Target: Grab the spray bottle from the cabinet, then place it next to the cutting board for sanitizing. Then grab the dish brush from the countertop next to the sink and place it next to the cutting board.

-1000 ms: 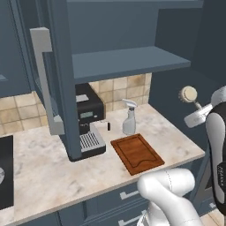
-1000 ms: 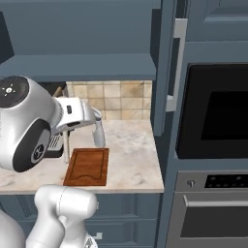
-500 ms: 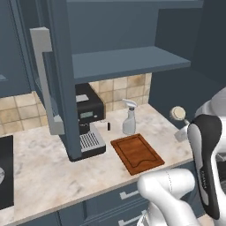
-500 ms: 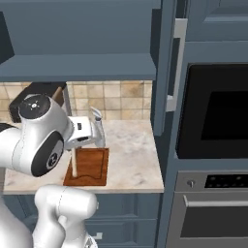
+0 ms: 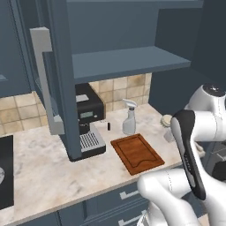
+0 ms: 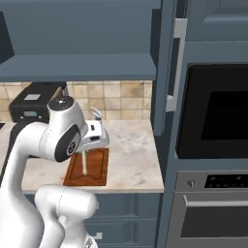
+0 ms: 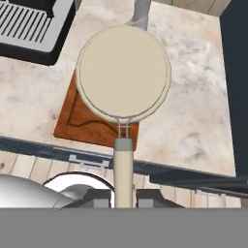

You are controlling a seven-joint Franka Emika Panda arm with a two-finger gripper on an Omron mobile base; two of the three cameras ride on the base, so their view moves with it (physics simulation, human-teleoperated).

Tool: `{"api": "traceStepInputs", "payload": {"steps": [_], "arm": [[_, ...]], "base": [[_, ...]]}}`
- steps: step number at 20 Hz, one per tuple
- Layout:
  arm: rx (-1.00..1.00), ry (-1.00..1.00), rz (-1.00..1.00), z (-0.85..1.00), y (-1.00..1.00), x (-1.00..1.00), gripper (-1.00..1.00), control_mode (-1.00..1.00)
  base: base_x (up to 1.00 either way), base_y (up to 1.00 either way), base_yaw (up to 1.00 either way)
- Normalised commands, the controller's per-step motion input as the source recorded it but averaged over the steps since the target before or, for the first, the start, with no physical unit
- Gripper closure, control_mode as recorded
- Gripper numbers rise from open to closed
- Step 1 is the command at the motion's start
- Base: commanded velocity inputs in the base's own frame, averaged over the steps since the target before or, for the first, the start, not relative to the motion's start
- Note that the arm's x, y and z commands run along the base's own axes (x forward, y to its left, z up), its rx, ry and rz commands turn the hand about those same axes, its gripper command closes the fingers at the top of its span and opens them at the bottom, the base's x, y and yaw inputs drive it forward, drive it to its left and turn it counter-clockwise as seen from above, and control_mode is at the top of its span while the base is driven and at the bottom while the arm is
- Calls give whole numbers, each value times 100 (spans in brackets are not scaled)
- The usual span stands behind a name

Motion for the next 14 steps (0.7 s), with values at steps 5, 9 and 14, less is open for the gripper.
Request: {"api": "traceStepInputs", "payload": {"steps": [5, 9, 14], "arm": [[0, 13, 0, -24, -19, 54, 100, -100], [0, 10, 0, -35, -2, 56, 100, -100], [0, 0, 0, -38, -8, 55, 100, -100]], "base": [[0, 0, 0], [0, 0, 0], [0, 0, 0]]}}
